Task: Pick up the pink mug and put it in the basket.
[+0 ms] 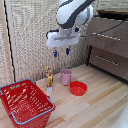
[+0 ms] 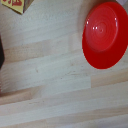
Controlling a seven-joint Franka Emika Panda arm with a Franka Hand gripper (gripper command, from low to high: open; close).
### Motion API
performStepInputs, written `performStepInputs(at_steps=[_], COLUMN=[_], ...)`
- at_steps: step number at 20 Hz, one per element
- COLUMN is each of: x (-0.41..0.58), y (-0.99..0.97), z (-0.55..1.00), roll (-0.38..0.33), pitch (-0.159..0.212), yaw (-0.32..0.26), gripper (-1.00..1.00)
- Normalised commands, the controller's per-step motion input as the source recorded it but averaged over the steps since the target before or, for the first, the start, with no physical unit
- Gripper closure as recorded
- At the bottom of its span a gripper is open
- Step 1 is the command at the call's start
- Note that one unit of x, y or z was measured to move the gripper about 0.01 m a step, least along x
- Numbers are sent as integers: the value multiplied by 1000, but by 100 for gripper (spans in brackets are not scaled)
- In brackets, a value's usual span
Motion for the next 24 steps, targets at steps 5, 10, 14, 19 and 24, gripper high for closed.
performStepInputs(at_steps=[5, 10, 14, 19, 24], x=[13, 23, 1, 2, 71], y=[-421, -627, -622, -475, -361], z=[-116, -169, -155, -241, -311], roll=[20, 44, 35, 12, 0], pitch=[-1, 0, 0, -2, -20], yaw=[-33, -55, -23, 1, 49], gripper=[-100, -100, -100, -100, -100])
